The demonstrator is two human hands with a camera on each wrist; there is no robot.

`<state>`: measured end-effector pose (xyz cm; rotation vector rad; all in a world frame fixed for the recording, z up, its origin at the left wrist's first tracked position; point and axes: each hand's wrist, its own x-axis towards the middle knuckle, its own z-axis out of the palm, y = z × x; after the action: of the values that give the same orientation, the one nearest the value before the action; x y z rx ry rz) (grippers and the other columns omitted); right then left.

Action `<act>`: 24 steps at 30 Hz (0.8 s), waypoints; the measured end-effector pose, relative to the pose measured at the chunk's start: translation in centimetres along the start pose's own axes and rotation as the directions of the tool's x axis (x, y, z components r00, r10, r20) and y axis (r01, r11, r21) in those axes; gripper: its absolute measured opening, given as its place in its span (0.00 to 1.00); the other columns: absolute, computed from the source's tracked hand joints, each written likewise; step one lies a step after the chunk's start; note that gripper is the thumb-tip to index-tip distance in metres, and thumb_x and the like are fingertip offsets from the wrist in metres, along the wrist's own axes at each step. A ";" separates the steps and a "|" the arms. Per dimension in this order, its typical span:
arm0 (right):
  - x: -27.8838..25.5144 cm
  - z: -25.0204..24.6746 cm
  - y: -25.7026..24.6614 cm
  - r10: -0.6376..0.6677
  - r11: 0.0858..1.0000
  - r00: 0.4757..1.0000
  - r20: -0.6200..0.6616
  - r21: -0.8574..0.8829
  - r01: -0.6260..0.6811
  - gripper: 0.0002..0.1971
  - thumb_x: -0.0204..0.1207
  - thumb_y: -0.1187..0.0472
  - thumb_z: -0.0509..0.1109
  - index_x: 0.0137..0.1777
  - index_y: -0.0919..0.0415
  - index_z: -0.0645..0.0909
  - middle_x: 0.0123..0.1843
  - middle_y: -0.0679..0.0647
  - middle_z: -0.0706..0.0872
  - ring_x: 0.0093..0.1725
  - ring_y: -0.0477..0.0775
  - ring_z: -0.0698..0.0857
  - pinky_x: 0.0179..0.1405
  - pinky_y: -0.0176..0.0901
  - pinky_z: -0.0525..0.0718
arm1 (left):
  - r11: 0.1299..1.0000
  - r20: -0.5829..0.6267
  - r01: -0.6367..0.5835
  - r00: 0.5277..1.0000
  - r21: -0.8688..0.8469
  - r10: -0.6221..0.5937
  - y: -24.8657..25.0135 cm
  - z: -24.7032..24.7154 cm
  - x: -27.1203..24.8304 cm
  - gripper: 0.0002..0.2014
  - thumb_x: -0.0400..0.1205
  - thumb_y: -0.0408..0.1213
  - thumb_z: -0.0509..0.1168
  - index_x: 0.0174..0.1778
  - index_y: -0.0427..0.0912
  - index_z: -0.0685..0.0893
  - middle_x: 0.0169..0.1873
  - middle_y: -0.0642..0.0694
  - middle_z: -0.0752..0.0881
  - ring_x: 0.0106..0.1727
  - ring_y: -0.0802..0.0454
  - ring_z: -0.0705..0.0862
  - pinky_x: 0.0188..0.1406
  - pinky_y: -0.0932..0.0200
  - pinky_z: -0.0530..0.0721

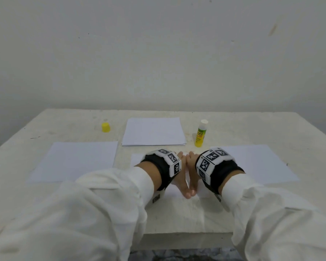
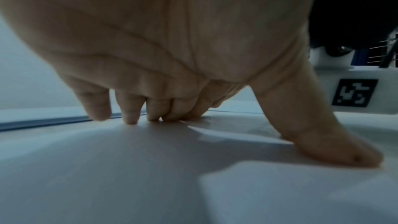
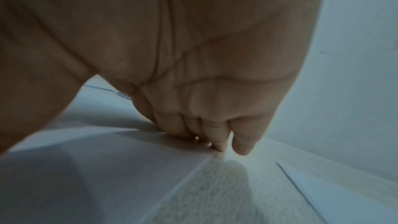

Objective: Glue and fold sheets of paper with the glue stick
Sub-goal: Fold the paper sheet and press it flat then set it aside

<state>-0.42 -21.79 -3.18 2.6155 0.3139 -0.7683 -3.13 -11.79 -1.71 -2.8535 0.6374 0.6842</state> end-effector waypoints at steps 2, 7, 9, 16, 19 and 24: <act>0.3 0.0 0.1 0.030 0.998 1.000 0.007 0.056 -0.031 0.78 0.33 0.32 0.82 0.84 0.50 0.42 0.85 0.54 0.49 0.81 0.67 0.57 0.71 0.73 0.68 | 1.000 0.031 0.015 0.999 0.015 -0.015 -0.1 0.2 0.1 0.65 0.56 0.71 0.75 0.83 0.55 0.45 0.81 0.41 0.54 0.80 0.38 0.59 0.77 0.37 0.63; -3.7 -1.0 0.7 -0.038 0.998 0.999 0.038 0.050 0.036 0.69 0.58 0.36 0.80 0.83 0.62 0.32 0.85 0.59 0.38 0.84 0.62 0.46 0.81 0.60 0.53 | 0.982 0.159 0.182 0.969 0.053 -0.188 -3.9 1.2 -1.9 0.73 0.56 0.73 0.74 0.82 0.45 0.32 0.83 0.46 0.35 0.84 0.40 0.44 0.80 0.34 0.55; -4.1 -1.1 1.0 -0.068 0.995 0.997 0.033 0.079 0.065 0.67 0.62 0.38 0.79 0.83 0.66 0.34 0.85 0.61 0.39 0.84 0.62 0.47 0.81 0.60 0.53 | 0.979 0.185 0.203 0.961 0.025 -0.204 -6.0 1.7 -3.2 0.72 0.60 0.70 0.74 0.82 0.42 0.32 0.83 0.44 0.34 0.84 0.41 0.42 0.81 0.37 0.51; -5.0 -1.4 1.0 -0.120 0.990 0.992 0.045 0.082 0.116 0.64 0.64 0.42 0.80 0.83 0.60 0.33 0.85 0.62 0.40 0.84 0.63 0.49 0.80 0.64 0.56 | 0.972 0.181 0.225 0.956 0.062 -0.232 -11.1 3.0 -6.4 0.69 0.61 0.68 0.75 0.83 0.41 0.34 0.84 0.48 0.38 0.84 0.43 0.44 0.80 0.37 0.48; -5.8 -2.5 -1.0 -0.204 0.979 0.971 0.122 0.047 0.199 0.60 0.67 0.51 0.80 0.83 0.45 0.33 0.85 0.61 0.37 0.84 0.64 0.44 0.78 0.67 0.52 | 0.971 0.153 0.221 0.960 0.093 -0.233 -11.2 3.3 -6.4 0.69 0.60 0.69 0.75 0.83 0.43 0.38 0.84 0.49 0.42 0.83 0.40 0.44 0.79 0.35 0.50; -8.4 -3.5 -7.9 -0.436 0.896 0.898 0.066 -0.067 0.440 0.41 0.80 0.50 0.65 0.83 0.40 0.39 0.85 0.53 0.36 0.84 0.60 0.48 0.79 0.61 0.57 | 0.955 0.166 0.256 0.945 0.153 -0.280 -10.8 2.9 -6.5 0.69 0.61 0.70 0.73 0.83 0.45 0.34 0.84 0.44 0.38 0.83 0.38 0.35 0.79 0.32 0.46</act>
<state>-8.24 -14.05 1.80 2.4693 0.9242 -0.9378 -4.85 1.02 -0.97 -2.6447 0.2476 0.8172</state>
